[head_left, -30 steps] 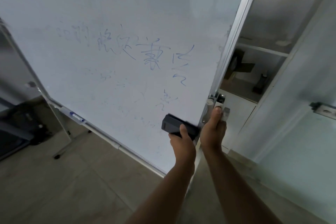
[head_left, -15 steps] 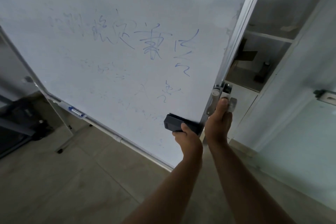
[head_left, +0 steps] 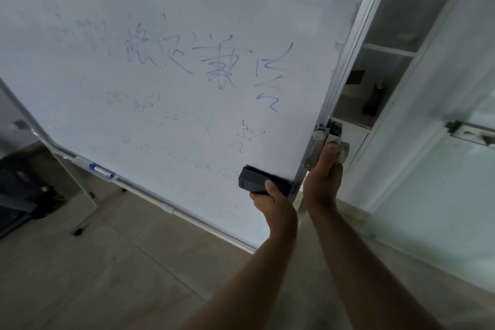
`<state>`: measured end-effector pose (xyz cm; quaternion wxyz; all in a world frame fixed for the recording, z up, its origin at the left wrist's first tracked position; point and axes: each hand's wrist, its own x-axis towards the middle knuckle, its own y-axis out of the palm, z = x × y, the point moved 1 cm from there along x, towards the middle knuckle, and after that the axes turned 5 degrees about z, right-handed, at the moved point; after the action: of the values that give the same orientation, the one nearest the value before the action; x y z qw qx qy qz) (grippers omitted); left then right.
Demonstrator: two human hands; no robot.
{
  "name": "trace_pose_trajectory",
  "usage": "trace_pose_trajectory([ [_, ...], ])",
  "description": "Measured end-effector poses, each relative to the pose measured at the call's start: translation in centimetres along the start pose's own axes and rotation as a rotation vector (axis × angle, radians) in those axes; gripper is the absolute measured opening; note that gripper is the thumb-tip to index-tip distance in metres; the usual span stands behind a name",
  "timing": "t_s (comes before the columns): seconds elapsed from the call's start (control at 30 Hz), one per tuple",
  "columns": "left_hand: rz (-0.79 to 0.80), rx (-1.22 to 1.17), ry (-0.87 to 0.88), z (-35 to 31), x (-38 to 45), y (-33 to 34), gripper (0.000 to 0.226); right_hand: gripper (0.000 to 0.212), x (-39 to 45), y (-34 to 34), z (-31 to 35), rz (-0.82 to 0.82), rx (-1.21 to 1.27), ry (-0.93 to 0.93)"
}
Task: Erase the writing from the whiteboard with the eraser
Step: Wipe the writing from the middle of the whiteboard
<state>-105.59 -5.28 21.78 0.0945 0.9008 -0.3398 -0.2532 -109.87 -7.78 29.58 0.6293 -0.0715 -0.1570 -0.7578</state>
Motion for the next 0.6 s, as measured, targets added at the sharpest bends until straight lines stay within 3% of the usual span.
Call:
trace_pose_trajectory([
  [0.13, -0.141, 0.023, -0.227, 0.8, 1.8, -1.7, 0.046, 0.038, -0.3, -0.1, 0.4, -0.008, -0.051, -0.029],
  [0.27, 0.006, 0.016, 0.247, -3.4, 0.6, -0.6, 0.041, 0.051, -0.4, 0.2, 0.6, -0.005, -0.066, -0.028],
  [0.33, 0.051, 0.009, 0.361, -5.5, 0.1, 0.3, 0.034, 0.048, -0.3, 0.3, 0.7, 0.019, -0.045, -0.023],
  [0.4, 0.017, -0.046, 0.285, -5.9, 0.7, 0.5, 0.032, 0.038, -0.3, 0.1, 0.9, 0.022, -0.034, -0.016],
  [0.53, -0.194, -0.089, -0.175, -5.0, 3.2, -1.2, 0.048, 0.043, -0.4, 0.3, 1.0, 0.036, -0.052, -0.038],
  [0.6, -0.166, -0.047, -0.028, -6.4, 2.9, -1.1, 0.042, 0.046, -0.3, 0.3, 0.9, 0.048, -0.038, -0.035],
])
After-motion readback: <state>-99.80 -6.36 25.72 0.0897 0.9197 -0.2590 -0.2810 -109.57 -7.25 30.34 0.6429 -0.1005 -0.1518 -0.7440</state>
